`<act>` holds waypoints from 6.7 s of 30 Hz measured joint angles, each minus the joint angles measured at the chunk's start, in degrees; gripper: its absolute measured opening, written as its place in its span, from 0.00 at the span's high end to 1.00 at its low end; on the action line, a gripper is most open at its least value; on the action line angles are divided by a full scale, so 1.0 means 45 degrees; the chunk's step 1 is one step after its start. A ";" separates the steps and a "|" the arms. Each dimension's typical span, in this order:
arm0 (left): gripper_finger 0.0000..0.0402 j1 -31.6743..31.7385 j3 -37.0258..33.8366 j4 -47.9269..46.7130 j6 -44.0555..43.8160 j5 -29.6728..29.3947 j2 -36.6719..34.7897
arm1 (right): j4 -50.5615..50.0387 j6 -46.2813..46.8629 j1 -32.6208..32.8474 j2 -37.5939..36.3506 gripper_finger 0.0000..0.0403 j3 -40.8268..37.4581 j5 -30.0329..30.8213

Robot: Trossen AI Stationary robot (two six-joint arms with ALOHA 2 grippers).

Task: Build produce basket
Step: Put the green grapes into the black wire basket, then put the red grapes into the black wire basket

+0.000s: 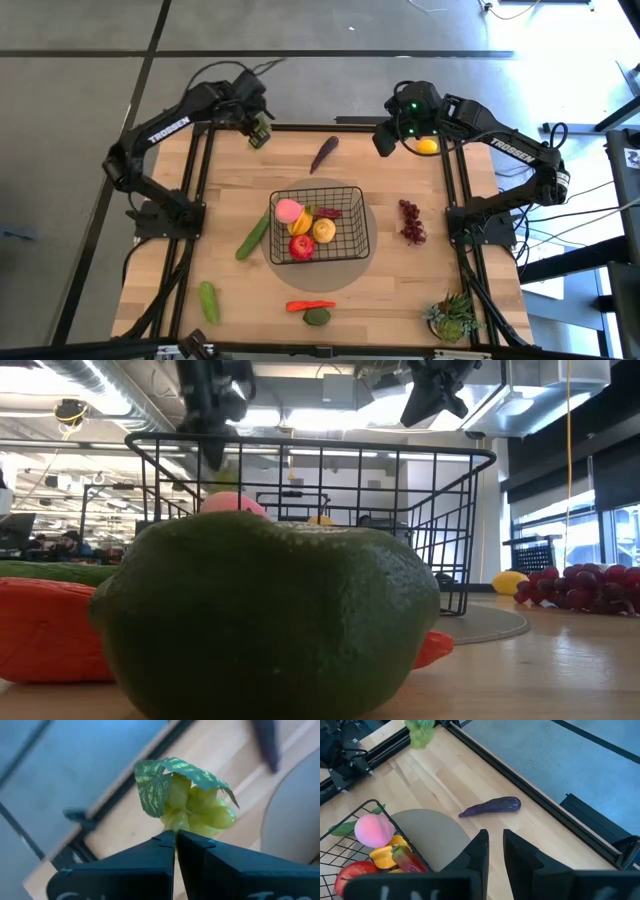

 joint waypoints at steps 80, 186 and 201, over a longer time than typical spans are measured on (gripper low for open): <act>1.00 -0.7956 0.4002 0.4062 -0.1337 0.3370 0.7195 | -0.0471 -0.5336 0.1593 -0.2467 0.87 0.0029 -0.4110; 0.82 -0.7443 0.5940 -0.1348 -0.3248 -0.0126 0.2008 | -0.6221 0.8360 0.3092 -0.2822 0.87 -0.5017 -0.5807; 0.83 -0.7443 0.5935 -0.1932 -0.2268 -0.0656 0.2013 | -0.3710 1.3150 0.4720 -0.2827 0.87 -0.8258 -0.3002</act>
